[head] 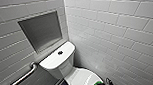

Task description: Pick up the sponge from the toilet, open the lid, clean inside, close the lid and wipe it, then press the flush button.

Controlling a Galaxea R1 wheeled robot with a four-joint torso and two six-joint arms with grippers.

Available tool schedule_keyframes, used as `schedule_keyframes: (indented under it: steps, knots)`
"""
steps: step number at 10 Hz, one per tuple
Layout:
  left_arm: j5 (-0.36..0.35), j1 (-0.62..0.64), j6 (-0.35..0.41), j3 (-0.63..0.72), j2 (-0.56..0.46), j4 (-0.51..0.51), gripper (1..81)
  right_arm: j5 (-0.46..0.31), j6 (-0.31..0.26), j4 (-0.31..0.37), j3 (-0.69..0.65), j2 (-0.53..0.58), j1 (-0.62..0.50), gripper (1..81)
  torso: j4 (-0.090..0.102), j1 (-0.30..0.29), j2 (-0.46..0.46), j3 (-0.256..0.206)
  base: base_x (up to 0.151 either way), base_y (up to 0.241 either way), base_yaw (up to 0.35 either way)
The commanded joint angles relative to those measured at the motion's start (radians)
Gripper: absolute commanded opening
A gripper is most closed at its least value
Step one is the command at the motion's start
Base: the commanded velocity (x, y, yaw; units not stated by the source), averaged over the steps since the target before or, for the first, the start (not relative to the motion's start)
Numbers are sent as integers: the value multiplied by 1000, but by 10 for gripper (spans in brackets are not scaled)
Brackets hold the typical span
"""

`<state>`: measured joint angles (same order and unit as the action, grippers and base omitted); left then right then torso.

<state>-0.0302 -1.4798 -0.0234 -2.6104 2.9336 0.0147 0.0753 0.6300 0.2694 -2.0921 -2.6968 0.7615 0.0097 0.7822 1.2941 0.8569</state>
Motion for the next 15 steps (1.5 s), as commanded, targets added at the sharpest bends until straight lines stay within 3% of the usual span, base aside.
schedule_keyframes:
  steps: [1, 4, 7, 10, 12, 15]
  knots:
    - [72, -6, 3, 1, -7, -16, 811, -66, -1, -13, -18, -24, -104, 811, 0, 0, 0, 0, 0, 0, 0]
    - [72, -6, 3, 1, -5, -16, 811, -63, 0, -50, 43, 1, -109, 811, 0, 0, 0, 0, 0, 0, 0]
    - [72, -6, 3, 1, -5, -18, 811, -66, 8, 11, 63, 12, -99, 811, 0, 0, 0, 0, 0, 0, 0]
    - [70, -6, 3, 1, -3, -18, 811, -74, 8, 28, 46, 16, -64, 811, 0, 0, 0, 0, 0, 0, 0]
    - [70, -6, 3, 1, -2, -16, 811, -75, 8, 102, -5, 13, -72, 811, 0, 0, 0, 0, 0, 0, 0]
    - [70, -6, 3, 1, -2, -18, 811, -89, 8, 117, -37, 12, -101, 811, 0, 0, 0, 0, 0, 0, 0]
